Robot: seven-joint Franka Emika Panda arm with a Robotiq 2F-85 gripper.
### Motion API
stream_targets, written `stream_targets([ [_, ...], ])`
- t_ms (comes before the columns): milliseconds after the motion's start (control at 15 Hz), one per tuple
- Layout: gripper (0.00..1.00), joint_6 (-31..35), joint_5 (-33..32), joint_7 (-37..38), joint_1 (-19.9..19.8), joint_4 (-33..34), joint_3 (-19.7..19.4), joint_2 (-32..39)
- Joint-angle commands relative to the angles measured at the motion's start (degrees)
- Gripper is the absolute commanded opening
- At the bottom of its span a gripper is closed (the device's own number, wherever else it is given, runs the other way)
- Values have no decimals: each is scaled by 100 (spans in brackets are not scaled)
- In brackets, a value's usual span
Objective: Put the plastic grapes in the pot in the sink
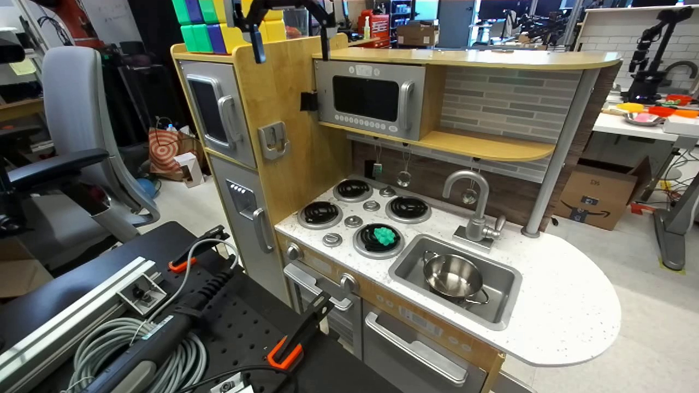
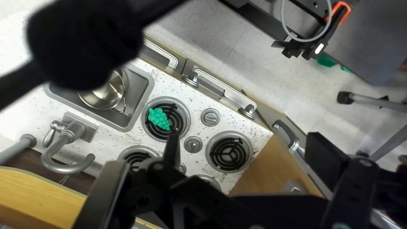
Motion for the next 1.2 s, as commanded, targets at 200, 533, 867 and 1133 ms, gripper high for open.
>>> stream_targets([
  [200, 100, -548, 304, -2307, -89, 1107, -173, 1207],
  [533, 100, -530, 169, -2237, -144, 988, -46, 1242],
  [867, 100, 824, 656, -2466, -114, 565, 11, 1175],
  [1133, 100, 2385, 478, -2275, -151, 292, 54, 1784],
])
